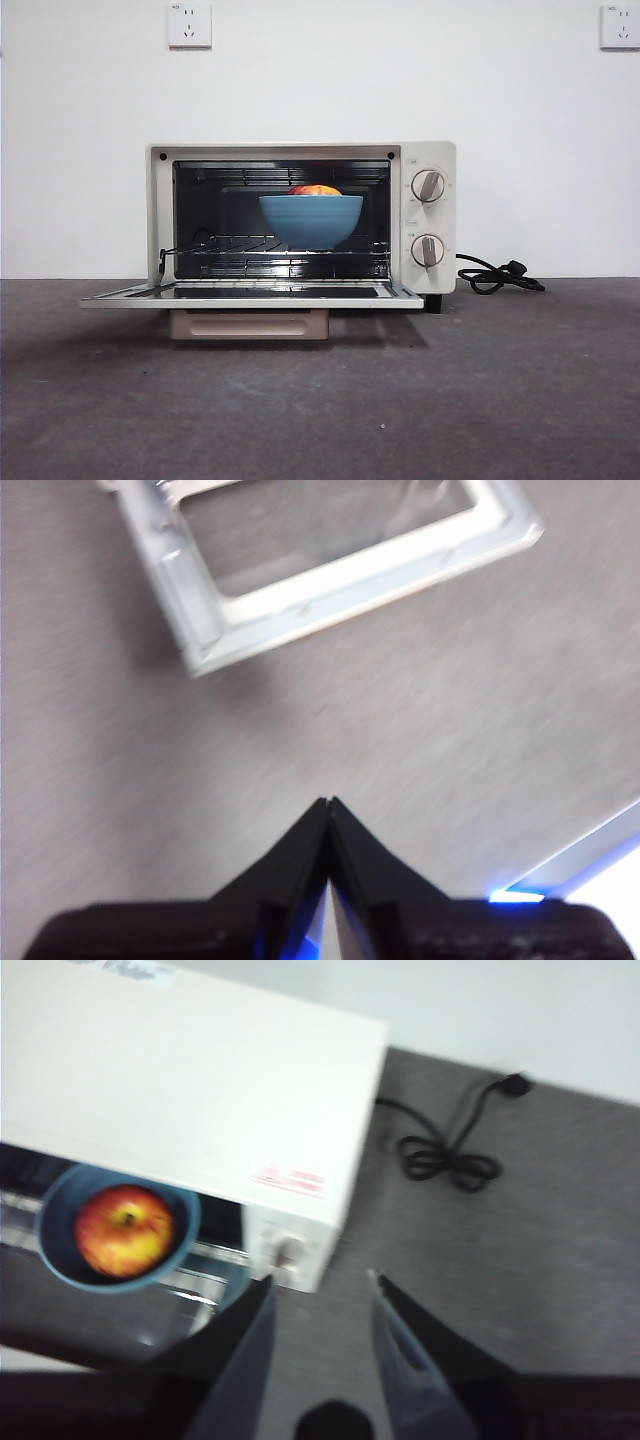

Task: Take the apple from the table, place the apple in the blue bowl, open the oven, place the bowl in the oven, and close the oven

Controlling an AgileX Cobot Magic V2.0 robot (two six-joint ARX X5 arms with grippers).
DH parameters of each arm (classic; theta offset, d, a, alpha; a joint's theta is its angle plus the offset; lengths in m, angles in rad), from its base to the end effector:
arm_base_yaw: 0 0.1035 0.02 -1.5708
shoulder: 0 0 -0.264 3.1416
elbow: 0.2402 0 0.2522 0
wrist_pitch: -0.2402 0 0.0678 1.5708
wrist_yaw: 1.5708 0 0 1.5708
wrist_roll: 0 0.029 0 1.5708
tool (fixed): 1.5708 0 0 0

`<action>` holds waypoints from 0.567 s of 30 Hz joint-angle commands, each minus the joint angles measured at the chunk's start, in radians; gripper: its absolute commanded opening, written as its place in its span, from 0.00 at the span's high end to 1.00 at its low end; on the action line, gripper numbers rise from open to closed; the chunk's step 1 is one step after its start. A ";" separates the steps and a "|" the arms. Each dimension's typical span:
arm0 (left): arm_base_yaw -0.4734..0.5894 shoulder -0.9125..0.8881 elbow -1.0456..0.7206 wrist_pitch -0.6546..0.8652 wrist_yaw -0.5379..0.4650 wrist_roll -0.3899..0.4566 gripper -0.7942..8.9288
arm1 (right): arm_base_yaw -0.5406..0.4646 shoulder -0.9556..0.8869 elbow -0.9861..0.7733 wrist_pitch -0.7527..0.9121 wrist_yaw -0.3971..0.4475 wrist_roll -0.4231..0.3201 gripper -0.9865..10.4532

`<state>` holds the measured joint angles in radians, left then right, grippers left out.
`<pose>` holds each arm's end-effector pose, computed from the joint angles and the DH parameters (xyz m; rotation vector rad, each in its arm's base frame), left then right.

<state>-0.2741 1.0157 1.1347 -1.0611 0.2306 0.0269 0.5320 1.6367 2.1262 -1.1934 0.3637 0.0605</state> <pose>0.1652 -0.0533 0.3388 0.0450 0.9450 -0.4793 0.2618 0.1421 0.4736 -0.2468 0.6389 0.1418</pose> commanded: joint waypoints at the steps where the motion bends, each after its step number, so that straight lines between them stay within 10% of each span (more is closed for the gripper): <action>1: 0.070 0.043 -0.018 0.055 0.150 0.022 0.93 | -0.019 -0.044 0.002 -0.043 0.003 -0.073 0.82; 17: 0.160 0.214 -0.454 0.518 0.346 -0.179 0.93 | -0.169 -0.445 -0.365 -0.019 -0.035 -0.116 0.92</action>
<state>-0.1181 1.2236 0.6937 -0.5671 0.5663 -0.1123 0.3668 1.2098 1.8149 -1.2232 0.3351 -0.0498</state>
